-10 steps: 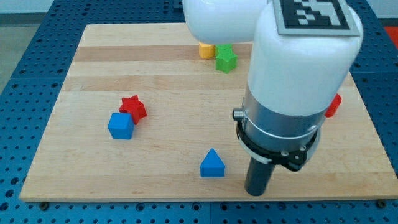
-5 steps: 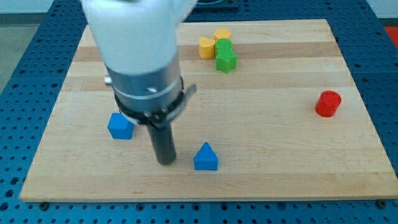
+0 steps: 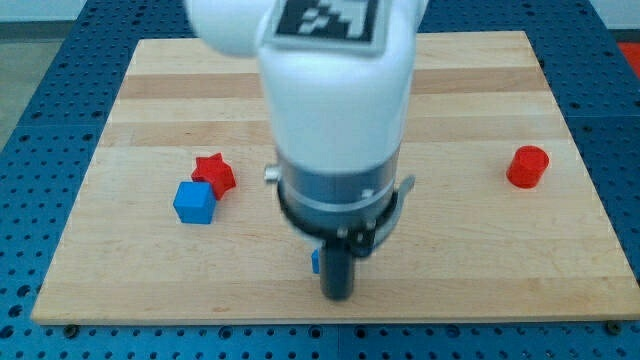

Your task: Push the blue triangle into the blue cube

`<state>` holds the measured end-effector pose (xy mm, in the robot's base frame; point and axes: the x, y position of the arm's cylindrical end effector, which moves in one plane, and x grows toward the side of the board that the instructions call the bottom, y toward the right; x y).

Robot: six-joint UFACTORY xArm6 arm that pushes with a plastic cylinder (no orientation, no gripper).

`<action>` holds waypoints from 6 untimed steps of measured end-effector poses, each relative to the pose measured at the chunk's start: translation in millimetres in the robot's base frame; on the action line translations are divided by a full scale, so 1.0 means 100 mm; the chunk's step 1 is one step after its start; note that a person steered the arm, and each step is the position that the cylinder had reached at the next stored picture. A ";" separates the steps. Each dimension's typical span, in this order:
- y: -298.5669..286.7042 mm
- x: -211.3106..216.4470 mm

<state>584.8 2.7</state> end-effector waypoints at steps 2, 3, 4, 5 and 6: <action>0.00 -0.08; -0.17 -0.42; -0.22 -0.56; -0.01 -0.44; 0.38 -0.47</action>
<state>537.9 40.6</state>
